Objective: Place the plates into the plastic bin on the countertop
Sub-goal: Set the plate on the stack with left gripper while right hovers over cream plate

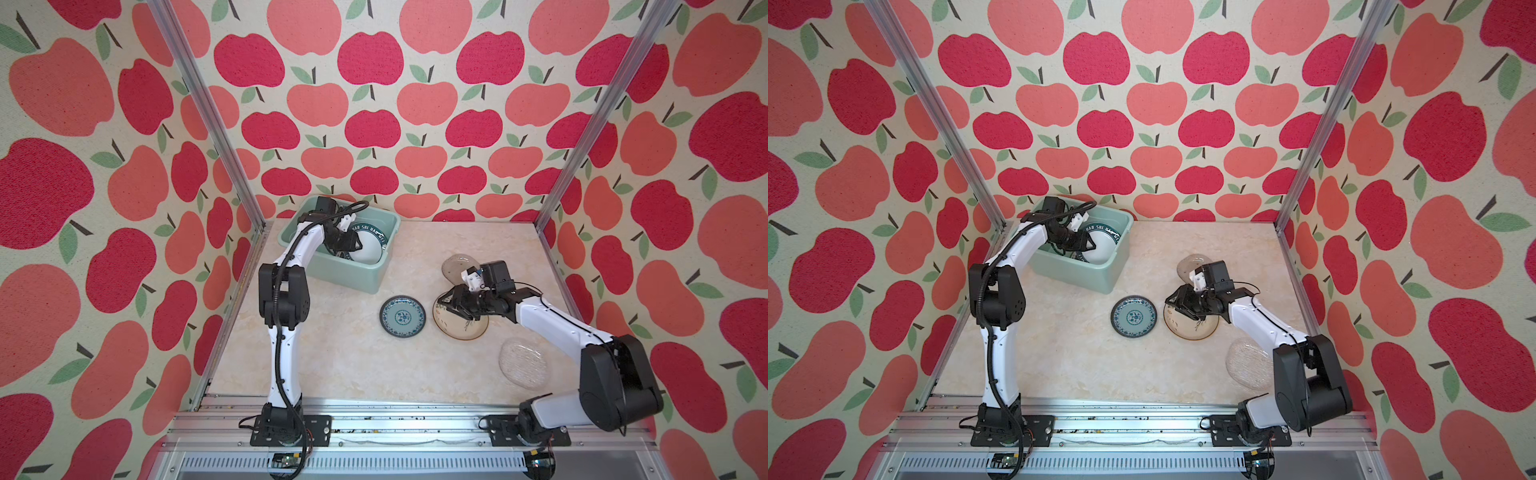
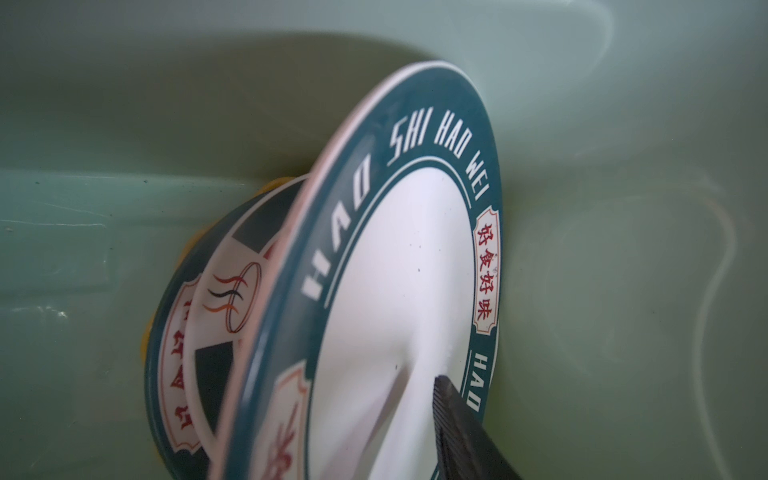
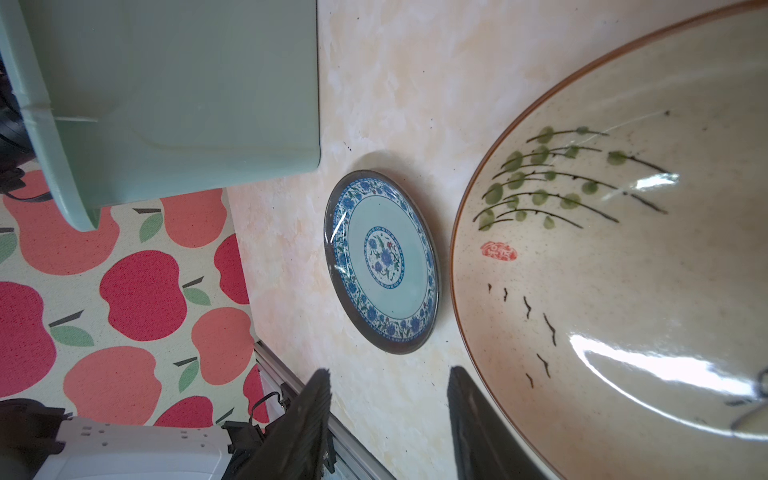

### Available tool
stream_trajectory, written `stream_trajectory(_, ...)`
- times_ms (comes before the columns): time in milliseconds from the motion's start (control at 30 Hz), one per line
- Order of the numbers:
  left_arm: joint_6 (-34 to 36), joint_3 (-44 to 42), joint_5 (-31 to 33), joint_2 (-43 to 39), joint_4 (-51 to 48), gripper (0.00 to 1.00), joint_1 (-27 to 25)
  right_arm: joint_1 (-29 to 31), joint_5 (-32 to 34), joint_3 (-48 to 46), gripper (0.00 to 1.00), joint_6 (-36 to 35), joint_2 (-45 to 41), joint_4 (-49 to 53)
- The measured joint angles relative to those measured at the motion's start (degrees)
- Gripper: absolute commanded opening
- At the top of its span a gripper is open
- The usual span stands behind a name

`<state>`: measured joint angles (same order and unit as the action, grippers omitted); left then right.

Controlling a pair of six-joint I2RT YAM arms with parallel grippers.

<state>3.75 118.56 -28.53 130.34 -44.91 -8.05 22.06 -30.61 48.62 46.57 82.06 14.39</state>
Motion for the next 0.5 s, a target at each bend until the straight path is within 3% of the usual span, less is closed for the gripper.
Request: stream_trajectory(500, -1.4, -0.6, 3.3, 2.1, 1.2, 0.63, 0.0, 0.0, -0.5, 0.0, 0.48, 0.5, 1.1, -1.4)
